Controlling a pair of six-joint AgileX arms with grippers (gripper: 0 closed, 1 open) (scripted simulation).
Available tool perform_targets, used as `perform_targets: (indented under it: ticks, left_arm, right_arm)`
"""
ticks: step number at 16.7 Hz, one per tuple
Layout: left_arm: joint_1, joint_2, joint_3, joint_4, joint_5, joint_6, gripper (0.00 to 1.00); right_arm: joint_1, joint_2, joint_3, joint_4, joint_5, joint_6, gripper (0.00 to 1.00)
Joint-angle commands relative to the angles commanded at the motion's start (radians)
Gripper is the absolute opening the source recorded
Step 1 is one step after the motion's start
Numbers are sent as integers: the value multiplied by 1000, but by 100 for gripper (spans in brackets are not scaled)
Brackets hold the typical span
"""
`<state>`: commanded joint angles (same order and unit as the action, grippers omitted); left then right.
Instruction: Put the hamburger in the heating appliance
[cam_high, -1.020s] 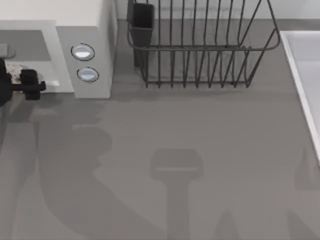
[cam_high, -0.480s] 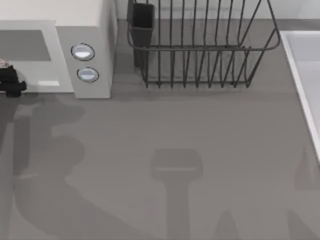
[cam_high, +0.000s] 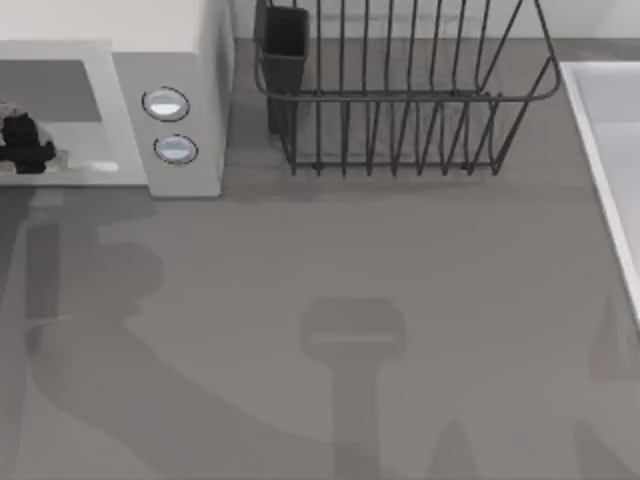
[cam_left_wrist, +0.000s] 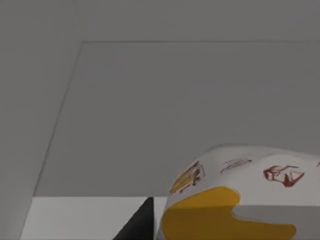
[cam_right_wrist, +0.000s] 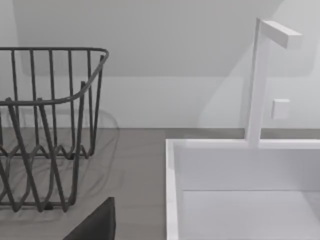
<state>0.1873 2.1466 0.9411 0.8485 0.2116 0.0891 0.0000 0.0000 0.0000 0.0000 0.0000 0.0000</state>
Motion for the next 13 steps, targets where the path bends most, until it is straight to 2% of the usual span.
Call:
perform_targets:
  ticks: [9,13]
  left_arm:
    - [-44,254,475,-191,-37,-18,0]
    - [-58,332,598,-252,-47,-24,0]
  right_arm:
    - [0,0,0,0,0,0,100]
    - [0,0,0,0,0,0,100]
